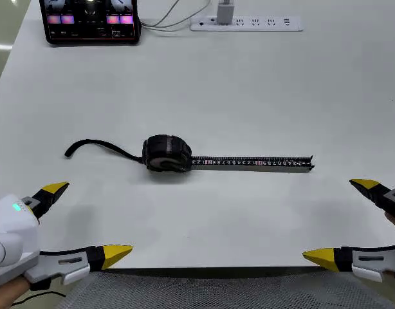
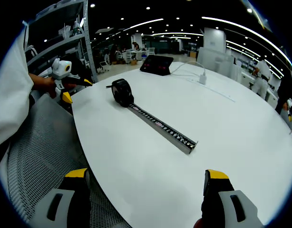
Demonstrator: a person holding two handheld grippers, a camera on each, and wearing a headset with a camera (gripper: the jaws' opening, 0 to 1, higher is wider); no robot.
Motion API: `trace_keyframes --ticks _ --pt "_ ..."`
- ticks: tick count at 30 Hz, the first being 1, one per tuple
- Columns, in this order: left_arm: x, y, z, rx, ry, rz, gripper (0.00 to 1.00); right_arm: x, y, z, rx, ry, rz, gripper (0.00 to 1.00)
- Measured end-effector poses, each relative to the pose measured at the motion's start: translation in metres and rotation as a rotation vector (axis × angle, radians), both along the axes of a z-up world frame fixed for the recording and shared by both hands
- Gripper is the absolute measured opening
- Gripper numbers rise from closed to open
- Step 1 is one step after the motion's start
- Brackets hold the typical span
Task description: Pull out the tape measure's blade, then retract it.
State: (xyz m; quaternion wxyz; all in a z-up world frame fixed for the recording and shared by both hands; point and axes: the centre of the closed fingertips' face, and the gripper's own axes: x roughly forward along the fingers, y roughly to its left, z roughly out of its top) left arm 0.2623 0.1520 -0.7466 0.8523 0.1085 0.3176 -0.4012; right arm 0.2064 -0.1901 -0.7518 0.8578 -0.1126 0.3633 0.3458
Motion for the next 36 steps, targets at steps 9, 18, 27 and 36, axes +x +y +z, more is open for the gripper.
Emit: trace_keyframes --ticks 9,18,27,36 --pt "-0.0022 0.0001 -0.0006 0.005 0.003 -0.006 0.99 -0.0013 0.0001 -0.0007 -0.003 0.009 0.003 0.98" --pt "-0.0029 0.0028 -0.0003 0.009 0.008 -0.003 0.99 -0.0011 0.0016 -0.0004 0.000 0.009 0.002 0.98" --pt "-0.0024 0.0022 0.0004 0.007 0.009 -0.001 0.98 -0.0011 0.0003 -0.0011 -0.006 0.008 0.007 0.98" --pt "0.0004 -0.0004 0.0014 0.004 0.010 0.002 0.97 -0.0002 -0.0013 -0.0001 -0.007 0.003 0.003 0.98"
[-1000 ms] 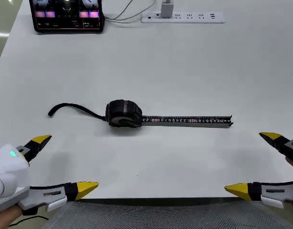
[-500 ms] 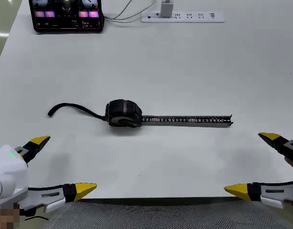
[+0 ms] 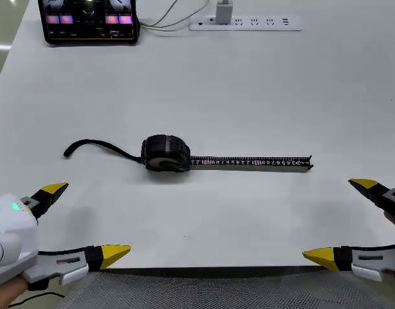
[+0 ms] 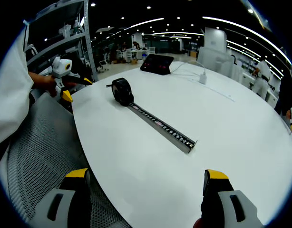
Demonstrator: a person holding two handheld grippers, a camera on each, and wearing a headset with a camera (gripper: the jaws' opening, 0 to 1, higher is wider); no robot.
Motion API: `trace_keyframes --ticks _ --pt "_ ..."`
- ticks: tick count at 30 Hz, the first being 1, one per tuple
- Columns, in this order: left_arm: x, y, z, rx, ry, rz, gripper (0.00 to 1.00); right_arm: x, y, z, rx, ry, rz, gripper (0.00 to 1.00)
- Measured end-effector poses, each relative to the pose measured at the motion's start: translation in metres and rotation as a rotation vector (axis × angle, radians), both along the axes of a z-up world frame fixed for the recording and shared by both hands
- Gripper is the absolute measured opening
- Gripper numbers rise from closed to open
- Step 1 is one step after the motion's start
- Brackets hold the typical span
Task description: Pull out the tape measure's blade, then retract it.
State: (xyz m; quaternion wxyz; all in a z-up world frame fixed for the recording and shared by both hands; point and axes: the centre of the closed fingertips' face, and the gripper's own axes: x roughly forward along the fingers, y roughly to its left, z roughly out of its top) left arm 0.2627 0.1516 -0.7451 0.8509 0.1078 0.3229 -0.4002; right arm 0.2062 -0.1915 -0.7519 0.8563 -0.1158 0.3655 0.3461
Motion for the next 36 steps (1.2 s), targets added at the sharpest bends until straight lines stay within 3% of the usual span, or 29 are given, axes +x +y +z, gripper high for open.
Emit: trace_keyframes --ticks 2,21,36 --pt "0.001 -0.004 0.002 -0.023 0.007 0.012 0.97 0.000 0.000 0.000 0.001 0.000 -0.001 0.98" --pt "0.016 -0.042 0.002 -0.055 0.000 0.002 0.94 0.000 -0.001 0.001 0.007 -0.001 -0.010 0.96" --pt "0.031 -0.064 -0.001 -0.075 0.005 0.022 0.95 0.007 -0.009 0.004 -0.003 -0.010 -0.017 0.95"
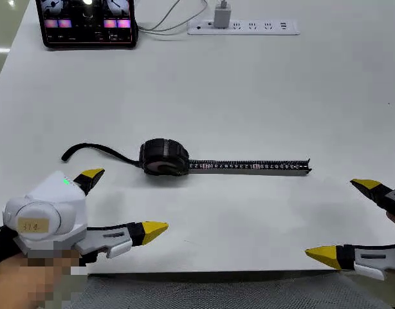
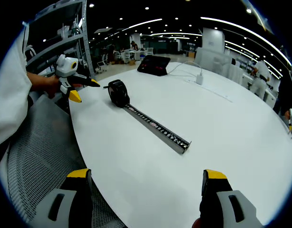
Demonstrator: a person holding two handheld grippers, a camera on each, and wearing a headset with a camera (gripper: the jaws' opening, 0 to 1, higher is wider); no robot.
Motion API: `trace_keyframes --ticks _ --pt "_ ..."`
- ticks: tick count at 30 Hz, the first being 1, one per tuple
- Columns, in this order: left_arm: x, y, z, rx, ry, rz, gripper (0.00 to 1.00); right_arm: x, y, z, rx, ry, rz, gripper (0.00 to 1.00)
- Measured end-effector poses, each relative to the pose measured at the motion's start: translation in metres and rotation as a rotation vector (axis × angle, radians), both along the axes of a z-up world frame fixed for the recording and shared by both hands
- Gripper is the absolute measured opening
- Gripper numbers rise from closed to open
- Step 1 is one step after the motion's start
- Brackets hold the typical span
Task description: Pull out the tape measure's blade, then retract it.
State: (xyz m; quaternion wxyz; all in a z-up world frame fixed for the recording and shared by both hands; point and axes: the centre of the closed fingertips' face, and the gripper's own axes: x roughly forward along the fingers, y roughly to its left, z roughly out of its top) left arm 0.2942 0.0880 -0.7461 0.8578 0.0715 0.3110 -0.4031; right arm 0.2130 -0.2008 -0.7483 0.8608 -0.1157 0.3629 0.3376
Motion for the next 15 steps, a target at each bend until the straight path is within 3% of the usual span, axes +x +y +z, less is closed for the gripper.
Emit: trace_keyframes --ticks 7,15 --pt "0.008 -0.013 0.000 -0.005 -0.013 0.009 0.95 0.002 -0.002 0.002 -0.002 -0.004 0.002 0.95" --pt "0.017 -0.019 -0.004 0.004 0.009 0.028 0.95 0.005 -0.006 0.003 -0.001 -0.011 -0.008 0.94"
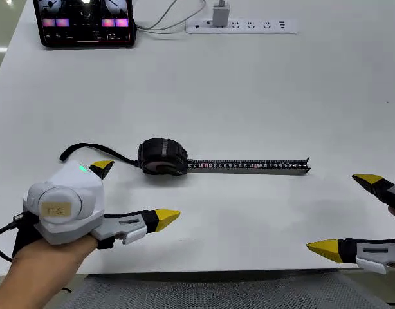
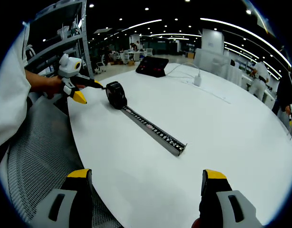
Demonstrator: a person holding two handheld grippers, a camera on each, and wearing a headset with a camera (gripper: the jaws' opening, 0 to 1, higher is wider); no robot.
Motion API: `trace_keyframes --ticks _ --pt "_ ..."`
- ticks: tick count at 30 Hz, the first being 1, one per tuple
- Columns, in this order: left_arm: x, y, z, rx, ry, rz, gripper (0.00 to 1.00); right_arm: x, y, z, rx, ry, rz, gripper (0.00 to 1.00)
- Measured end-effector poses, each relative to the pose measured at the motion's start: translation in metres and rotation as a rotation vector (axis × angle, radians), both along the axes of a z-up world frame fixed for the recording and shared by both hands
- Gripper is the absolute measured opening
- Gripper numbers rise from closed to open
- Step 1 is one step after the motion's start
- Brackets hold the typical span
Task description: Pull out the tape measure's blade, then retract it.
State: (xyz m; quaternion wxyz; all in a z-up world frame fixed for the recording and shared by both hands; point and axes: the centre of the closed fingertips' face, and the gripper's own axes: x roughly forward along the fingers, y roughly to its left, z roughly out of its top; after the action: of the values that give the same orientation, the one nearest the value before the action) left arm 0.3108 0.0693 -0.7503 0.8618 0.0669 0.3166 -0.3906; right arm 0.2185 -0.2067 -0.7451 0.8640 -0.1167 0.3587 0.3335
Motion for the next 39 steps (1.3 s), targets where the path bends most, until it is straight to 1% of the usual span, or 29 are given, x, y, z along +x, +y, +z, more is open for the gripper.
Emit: trace_keyframes --ticks 2,4,8,10,13,19,22,25,27,29,30,34,39 --pt "0.002 -0.001 -0.003 -0.002 0.009 0.005 0.95 -0.001 -0.001 0.000 -0.001 0.001 -0.002 0.94" --pt "0.003 -0.003 -0.003 -0.010 0.013 0.005 0.95 -0.001 -0.002 0.000 -0.001 0.002 -0.006 0.94" --pt "0.004 -0.010 -0.005 -0.011 0.021 0.000 0.95 -0.002 -0.004 0.000 0.000 0.003 -0.014 0.94" --pt "0.007 -0.012 -0.007 -0.015 0.027 0.000 0.95 -0.002 -0.005 -0.001 0.004 0.004 -0.021 0.94" --pt "0.010 -0.015 -0.007 -0.017 0.027 0.003 0.95 -0.004 -0.004 -0.001 0.005 0.005 -0.023 0.94" --pt "0.017 -0.026 -0.006 -0.027 0.030 0.008 0.94 -0.005 -0.005 -0.002 0.005 0.007 -0.028 0.94" --pt "0.016 -0.032 -0.006 -0.031 0.033 -0.004 0.94 -0.004 -0.005 -0.001 0.009 0.005 -0.029 0.93" --pt "0.015 -0.033 -0.007 -0.027 0.035 -0.006 0.94 -0.003 -0.005 0.000 0.008 0.004 -0.030 0.93" --pt "0.015 -0.034 -0.007 -0.033 0.040 -0.002 0.93 -0.003 -0.005 0.000 0.008 0.004 -0.030 0.93" --pt "0.015 -0.033 -0.007 -0.040 0.041 0.011 0.92 -0.003 -0.005 0.000 0.006 0.004 -0.030 0.93" --pt "0.015 -0.035 -0.006 -0.054 0.046 0.023 0.91 -0.004 -0.005 0.000 0.008 0.005 -0.030 0.93" --pt "0.015 -0.037 -0.007 -0.054 0.042 0.035 0.90 -0.004 -0.005 -0.001 0.007 0.007 -0.028 0.93" --pt "0.018 -0.036 -0.007 -0.065 0.042 0.071 0.87 -0.002 -0.006 -0.001 0.004 0.003 -0.026 0.92"
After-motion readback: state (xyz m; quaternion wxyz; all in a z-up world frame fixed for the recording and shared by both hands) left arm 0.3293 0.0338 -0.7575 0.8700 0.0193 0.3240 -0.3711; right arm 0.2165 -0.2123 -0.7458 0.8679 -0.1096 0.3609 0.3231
